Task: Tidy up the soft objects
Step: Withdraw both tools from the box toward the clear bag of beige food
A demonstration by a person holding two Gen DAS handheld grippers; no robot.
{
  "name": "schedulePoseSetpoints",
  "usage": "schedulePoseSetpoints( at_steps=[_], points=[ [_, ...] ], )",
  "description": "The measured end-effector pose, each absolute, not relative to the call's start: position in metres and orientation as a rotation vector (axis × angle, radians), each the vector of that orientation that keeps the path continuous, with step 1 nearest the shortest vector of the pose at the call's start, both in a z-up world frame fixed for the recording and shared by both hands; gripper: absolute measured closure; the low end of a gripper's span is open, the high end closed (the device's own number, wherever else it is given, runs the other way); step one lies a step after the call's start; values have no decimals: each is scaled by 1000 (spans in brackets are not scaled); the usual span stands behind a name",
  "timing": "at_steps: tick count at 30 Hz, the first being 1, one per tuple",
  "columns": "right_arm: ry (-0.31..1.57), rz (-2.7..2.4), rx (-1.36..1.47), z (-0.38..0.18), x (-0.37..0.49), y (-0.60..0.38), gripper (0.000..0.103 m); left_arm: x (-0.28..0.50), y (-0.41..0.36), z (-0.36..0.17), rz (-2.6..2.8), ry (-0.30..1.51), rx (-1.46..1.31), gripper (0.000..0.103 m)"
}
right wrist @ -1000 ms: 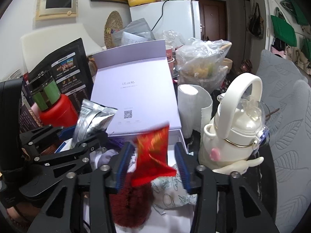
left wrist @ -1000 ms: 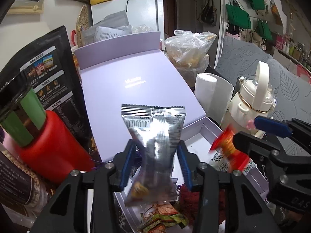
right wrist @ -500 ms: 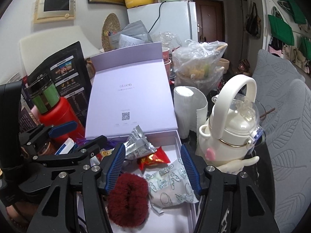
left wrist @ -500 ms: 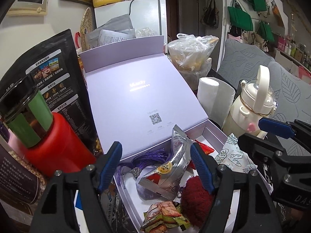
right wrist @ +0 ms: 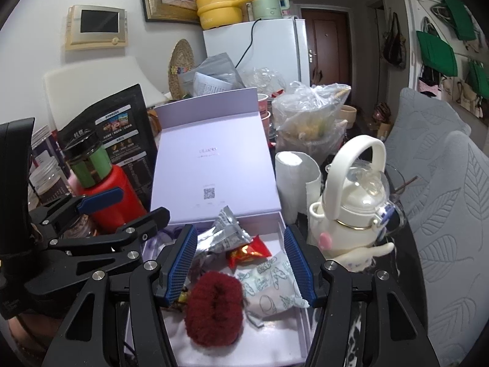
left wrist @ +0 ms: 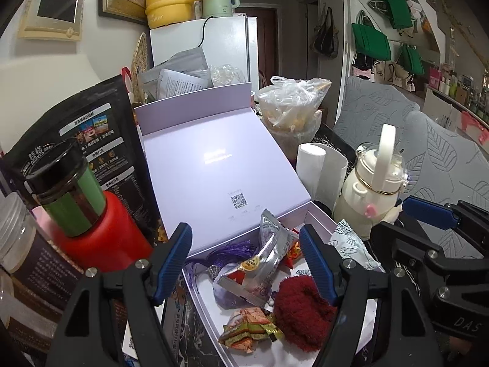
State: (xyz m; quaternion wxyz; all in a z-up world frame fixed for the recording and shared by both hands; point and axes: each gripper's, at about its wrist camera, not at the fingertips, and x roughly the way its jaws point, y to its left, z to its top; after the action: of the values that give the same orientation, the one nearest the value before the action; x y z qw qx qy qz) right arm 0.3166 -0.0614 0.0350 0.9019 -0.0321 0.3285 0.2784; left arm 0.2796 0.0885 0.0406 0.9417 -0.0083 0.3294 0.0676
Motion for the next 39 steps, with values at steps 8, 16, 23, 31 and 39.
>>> schedulePoseSetpoints(
  at_steps=[8, 16, 23, 31, 39],
  points=[
    [673, 544, -50, 43, 292, -83, 44, 248, 76, 55, 123, 645, -20, 31],
    [646, 525, -39, 60, 256, -103, 44, 206, 60, 68, 96, 614, -5, 31],
    [616, 518, -39, 70, 216, -116, 44, 169, 46, 77, 82, 587, 27, 31],
    [592, 513, -49, 76, 171, -125, 44, 131, 33, 80, 59, 575, 45, 31],
    [584, 506, -62, 75, 136, -132, 44, 100, 19, 76, 46, 567, 70, 31]
  ],
)
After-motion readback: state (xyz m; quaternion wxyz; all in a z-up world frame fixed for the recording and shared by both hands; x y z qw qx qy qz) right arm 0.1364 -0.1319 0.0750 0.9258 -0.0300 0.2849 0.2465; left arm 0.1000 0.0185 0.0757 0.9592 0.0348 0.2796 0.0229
